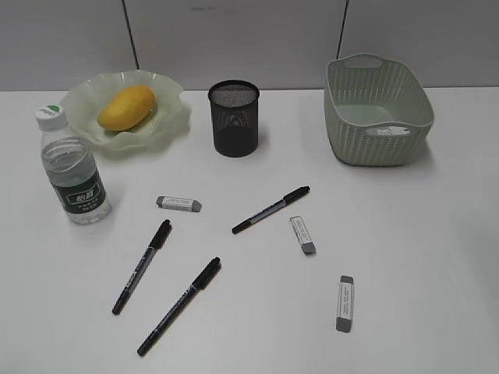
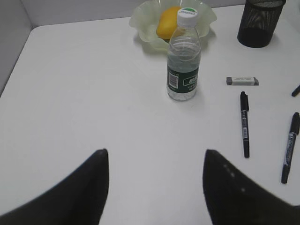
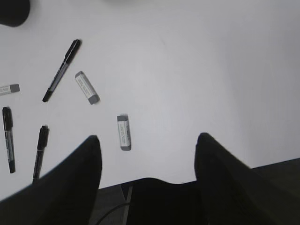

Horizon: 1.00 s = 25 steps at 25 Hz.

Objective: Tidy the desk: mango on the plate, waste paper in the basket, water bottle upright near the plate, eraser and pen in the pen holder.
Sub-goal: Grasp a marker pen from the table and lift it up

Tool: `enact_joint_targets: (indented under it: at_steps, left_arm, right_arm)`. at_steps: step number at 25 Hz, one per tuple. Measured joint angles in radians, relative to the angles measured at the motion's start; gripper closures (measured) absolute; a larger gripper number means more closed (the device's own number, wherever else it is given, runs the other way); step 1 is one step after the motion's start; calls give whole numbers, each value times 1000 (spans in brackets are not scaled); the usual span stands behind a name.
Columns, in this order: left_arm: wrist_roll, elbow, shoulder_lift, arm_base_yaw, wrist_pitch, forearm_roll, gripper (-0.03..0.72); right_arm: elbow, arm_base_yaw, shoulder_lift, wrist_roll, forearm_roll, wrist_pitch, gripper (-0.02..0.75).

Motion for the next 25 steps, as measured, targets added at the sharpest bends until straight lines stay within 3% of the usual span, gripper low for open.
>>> enact_joint_targets:
  at_steps: [7,18,25]
  left_arm:
    - [0,0,0,0,-1,0,207]
    - [0,0,0,0,-1,0,207]
    - [0,0,0,0,-1,0,207]
  right_arm:
    - [-118,224,315,210,3,-29,240]
    - [-461,389,761,423,32,-6,240]
    - [-628,431,947,548,38,-6,240]
